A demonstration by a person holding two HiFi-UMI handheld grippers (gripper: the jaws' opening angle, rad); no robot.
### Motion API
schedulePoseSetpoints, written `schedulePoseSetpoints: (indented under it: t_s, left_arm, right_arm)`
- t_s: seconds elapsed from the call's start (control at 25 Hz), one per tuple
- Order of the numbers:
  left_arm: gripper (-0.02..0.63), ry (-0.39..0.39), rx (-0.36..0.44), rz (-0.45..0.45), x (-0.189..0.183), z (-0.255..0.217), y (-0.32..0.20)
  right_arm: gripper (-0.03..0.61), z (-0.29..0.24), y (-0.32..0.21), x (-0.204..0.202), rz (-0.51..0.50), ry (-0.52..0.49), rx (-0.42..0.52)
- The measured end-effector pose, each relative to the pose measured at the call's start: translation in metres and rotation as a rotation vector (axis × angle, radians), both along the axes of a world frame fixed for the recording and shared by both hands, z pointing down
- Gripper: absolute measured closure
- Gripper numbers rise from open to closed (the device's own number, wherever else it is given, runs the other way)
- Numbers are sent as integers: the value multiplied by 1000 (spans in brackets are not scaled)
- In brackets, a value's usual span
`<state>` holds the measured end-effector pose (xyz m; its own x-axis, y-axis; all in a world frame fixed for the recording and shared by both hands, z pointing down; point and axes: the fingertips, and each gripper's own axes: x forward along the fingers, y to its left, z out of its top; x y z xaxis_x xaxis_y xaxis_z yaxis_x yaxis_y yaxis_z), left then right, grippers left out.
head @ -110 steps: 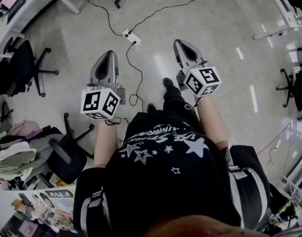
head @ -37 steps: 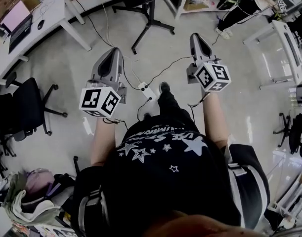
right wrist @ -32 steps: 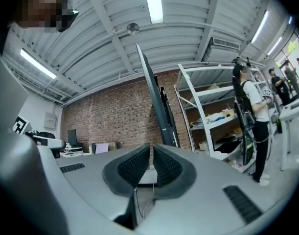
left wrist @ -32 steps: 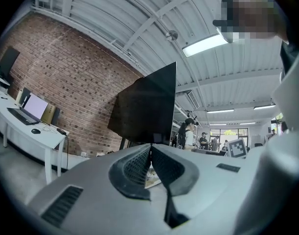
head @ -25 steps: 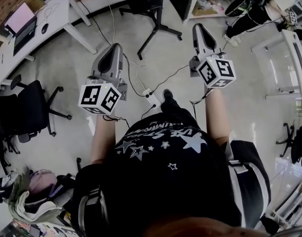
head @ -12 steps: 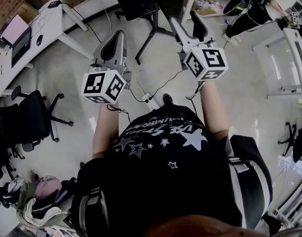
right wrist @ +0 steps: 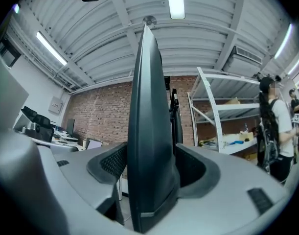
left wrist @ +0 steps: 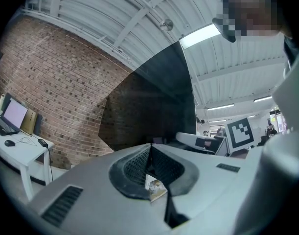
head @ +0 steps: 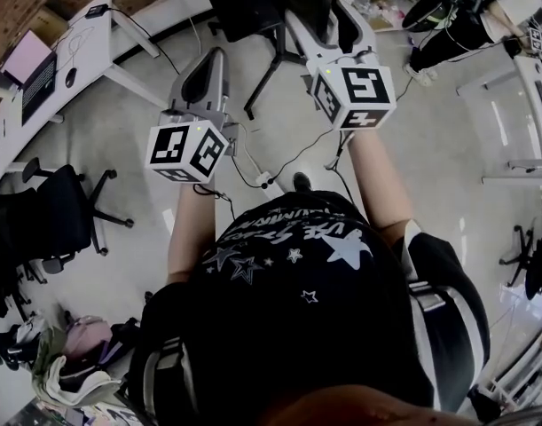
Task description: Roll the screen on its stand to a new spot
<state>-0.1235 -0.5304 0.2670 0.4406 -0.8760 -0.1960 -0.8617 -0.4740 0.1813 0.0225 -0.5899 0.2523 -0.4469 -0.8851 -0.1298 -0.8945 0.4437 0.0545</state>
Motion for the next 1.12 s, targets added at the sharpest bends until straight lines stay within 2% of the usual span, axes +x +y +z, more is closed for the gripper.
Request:
schedulePoseSetpoints:
  t_s: [0.28,0.52,0.68,1.12]
  left_arm:
    - [601,-4,-11,-13,2,5,-8]
    - [601,1,-18,-12,2,6,-11]
    - [601,-2,-23,-11,6,10,-6]
    - [601,-10,-23,-18,-1,14,19]
  right_arm:
    - [288,-8,-15,3,18,-20,22]
    - [288,-7,-26,1,30,-9,-7]
    - [345,-4,-24,3,59,26,-20]
    - [367,-3,-17,0,130,26,-8]
